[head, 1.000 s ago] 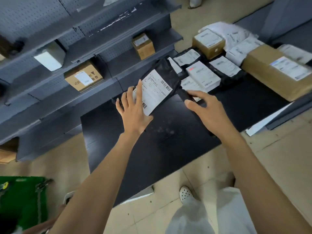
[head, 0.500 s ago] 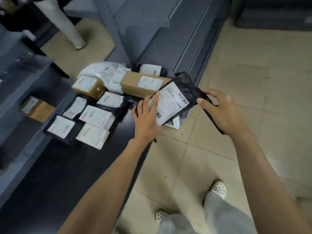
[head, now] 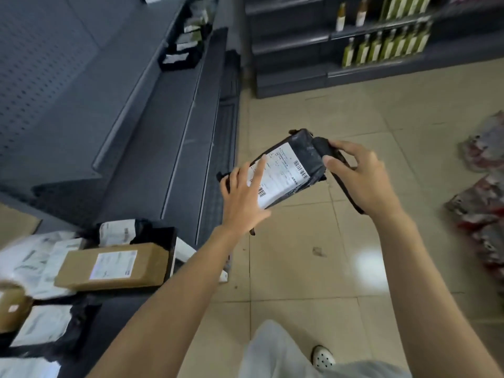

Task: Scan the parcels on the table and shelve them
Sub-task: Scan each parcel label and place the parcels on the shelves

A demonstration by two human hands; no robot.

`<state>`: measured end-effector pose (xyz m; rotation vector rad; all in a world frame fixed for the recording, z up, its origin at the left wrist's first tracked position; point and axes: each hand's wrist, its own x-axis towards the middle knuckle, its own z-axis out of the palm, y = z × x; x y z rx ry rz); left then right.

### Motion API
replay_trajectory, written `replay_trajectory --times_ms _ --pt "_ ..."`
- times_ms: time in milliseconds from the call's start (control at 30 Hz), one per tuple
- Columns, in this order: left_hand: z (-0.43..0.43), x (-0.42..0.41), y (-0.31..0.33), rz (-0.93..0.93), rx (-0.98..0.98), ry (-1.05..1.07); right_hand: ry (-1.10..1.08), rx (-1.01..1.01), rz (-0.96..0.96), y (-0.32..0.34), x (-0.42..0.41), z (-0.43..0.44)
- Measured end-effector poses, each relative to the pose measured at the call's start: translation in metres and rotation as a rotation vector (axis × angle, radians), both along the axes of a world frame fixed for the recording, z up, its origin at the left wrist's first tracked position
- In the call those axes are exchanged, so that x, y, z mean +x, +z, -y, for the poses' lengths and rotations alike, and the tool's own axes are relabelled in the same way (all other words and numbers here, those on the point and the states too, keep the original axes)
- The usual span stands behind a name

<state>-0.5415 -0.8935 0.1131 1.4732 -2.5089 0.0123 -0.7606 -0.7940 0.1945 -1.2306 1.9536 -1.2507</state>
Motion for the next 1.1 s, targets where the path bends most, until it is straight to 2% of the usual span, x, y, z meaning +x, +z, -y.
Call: replay_trajectory --times_ms 267,500,600,700,900,1100 --pt "0.148 -0.024 -0.004 0.052 0.030 0.006 0.020 -0.015 -0.008 0.012 -0.027 0.150" --pt "0.351 -0.031 0.034 0.089 -0.058 -0.023 -0.014 -0.116 -0.016 0.038 -0.036 0.329" --pt "0.424 -0.050 0.044 0.065 -0.083 -0.019 -0.046 -0.111 -0.003 0.029 -0.046 0.383" --pt "0.465 -0.071 0.034 0.048 -0.038 -0.012 -0.054 -0.050 0.045 0.008 -0.055 0.428" --pt "0.543 -0.095 -0.010 0.084 0.018 0.026 0.004 -0.003 0.019 -0.014 -0.090 0.535" --pt "0.653 -0.131 -0.026 0.089 0.069 0.197 0.117 0.039 -0.019 -0.024 -0.152 0.683"
